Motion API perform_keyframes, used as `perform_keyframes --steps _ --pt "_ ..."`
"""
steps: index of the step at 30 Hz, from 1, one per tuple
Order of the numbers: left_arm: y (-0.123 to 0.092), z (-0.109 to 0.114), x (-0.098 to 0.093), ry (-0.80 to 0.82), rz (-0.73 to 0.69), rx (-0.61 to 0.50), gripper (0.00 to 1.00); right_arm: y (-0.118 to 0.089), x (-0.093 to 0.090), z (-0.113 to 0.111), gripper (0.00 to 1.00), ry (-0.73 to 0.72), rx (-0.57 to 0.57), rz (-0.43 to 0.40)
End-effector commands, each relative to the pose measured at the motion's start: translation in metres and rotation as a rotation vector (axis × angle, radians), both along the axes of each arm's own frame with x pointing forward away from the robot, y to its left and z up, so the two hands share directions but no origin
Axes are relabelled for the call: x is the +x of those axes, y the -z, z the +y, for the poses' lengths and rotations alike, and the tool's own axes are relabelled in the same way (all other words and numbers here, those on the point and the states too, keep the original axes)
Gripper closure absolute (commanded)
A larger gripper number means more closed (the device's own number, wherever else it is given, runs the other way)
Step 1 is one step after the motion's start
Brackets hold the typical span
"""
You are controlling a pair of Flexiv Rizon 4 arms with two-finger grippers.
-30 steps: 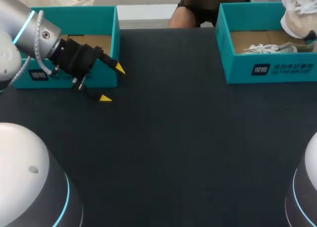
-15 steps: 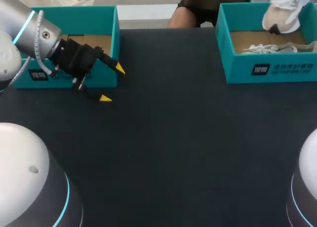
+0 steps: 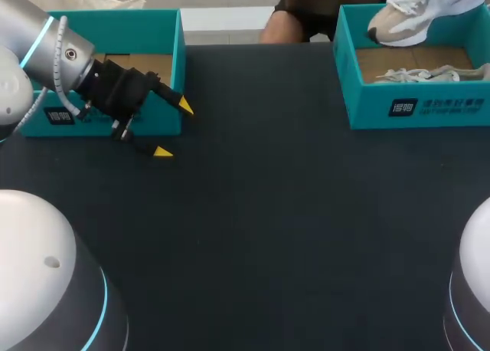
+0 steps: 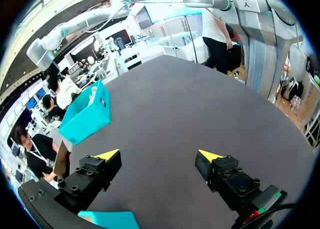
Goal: Take the shoe out of the shoebox, open the shoe tongue, remove and reinsert the insole, then place the shoe into the shoebox
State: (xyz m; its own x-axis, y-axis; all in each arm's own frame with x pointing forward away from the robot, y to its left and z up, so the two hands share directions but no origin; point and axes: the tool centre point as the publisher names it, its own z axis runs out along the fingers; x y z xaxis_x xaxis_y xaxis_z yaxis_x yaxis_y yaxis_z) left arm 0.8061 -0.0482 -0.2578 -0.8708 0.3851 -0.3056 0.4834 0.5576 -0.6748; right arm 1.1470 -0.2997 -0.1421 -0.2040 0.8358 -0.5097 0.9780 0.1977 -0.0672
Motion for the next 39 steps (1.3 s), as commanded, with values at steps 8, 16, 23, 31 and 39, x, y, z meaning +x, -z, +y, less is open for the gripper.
perform_keyframes --steps 8,16,23,31,39 --pt "0.0 0.0 0.0 0.0 0.0 0.003 0.0 -0.002 -0.009 0.002 1.0 0.145 0.008 -0.025" --pt "0.0 0.0 0.0 0.0 0.0 0.003 0.0 -0.002 -0.009 0.002 1.0 0.145 0.008 -0.025" --pt "0.0 0.0 0.0 0.0 0.0 0.003 0.0 0.004 -0.011 0.002 1.0 0.329 0.091 -0.169" --pt "0.0 0.0 0.0 0.0 0.0 0.003 0.0 0.015 -0.022 0.008 1.0 0.502 0.1 -0.267" --pt "0.0 0.0 0.0 0.0 0.0 0.003 0.0 0.021 -0.022 0.004 1.0 0.524 0.098 -0.284"
